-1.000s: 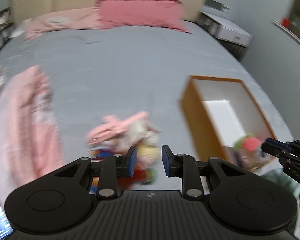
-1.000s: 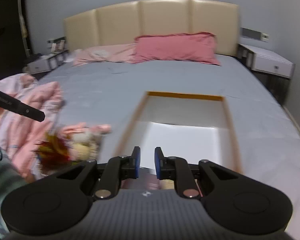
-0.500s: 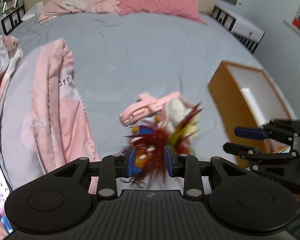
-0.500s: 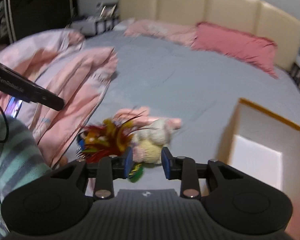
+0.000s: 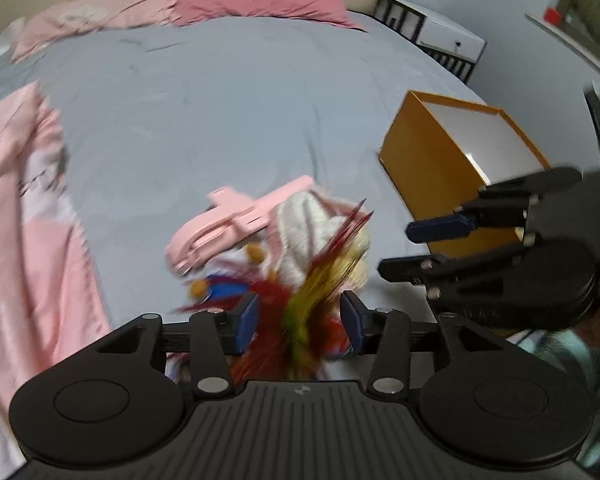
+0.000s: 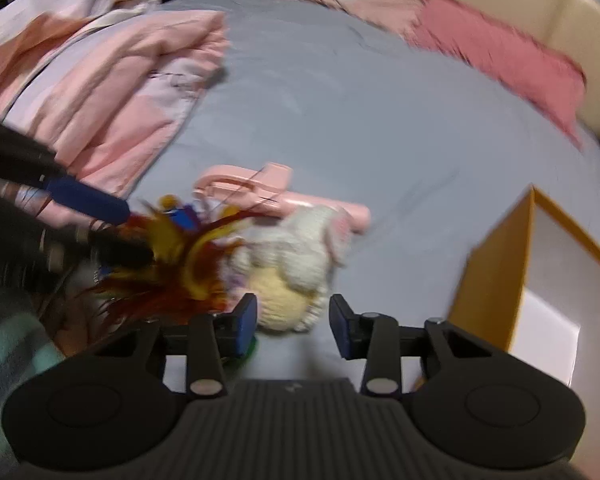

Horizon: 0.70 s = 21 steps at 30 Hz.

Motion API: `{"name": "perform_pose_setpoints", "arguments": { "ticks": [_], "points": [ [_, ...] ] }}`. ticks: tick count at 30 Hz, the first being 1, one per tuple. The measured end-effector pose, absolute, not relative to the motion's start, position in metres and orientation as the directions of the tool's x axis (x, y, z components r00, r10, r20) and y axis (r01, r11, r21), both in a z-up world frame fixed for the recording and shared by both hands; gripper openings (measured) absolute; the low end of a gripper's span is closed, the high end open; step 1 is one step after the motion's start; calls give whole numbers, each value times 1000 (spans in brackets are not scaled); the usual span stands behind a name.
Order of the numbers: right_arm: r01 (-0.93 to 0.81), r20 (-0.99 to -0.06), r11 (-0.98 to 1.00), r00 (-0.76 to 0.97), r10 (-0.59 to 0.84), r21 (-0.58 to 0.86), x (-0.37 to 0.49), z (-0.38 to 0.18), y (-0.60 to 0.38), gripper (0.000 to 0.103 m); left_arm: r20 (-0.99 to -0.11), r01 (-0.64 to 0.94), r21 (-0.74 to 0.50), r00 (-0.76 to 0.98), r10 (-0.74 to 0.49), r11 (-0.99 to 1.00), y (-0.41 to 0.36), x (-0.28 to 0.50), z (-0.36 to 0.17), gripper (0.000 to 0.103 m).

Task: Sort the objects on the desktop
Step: 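Grasp the duck plush with the left tool while the right tool grasps the crochet bunny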

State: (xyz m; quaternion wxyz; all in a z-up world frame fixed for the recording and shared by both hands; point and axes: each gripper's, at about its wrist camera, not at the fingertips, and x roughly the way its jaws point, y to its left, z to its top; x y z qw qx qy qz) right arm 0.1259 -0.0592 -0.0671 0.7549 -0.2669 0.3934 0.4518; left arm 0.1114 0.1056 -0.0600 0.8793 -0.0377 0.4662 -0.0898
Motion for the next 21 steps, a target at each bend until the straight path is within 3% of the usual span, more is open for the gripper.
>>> {"name": "perform_pose_setpoints", "arguments": {
  "ticks": [3, 6, 11, 13, 17, 19, 21],
  "points": [
    [-871, -835, 490, 240, 495, 41, 145, -67, -54, 41, -847, 119, -90, 512, -139, 989, 96, 123, -74, 44],
    [-851, -841, 510, 179, 510, 128, 155, -76, -44, 45, -843, 50, -118, 523, -127, 992, 113, 118, -75, 42],
    [-823, -855, 551, 179, 486, 141, 162, -103, -28, 47, -853, -81, -146, 515, -84, 986, 157, 111, -65, 50],
    [-808, -852, 559, 151, 501, 185, 166, -111, -28, 54, -872, -100, -112, 487, -49, 989, 167, 112, -68, 54],
    [-802, -844, 557, 135, 519, 214, 172, -118, -30, 58, -915, -108, -109, 399, -57, 988, 176, 120, -82, 55],
    [-801, -837, 554, 131, 531, 226, 172, -121, -32, 57, -920, -91, -146, 378, -102, 985, 176, 123, -87, 56],
    [-818, -837, 538, 141, 529, 203, 168, -120, -33, 47, -922, -64, -173, 361, -139, 983, 174, 128, -91, 63]
  ]
}}
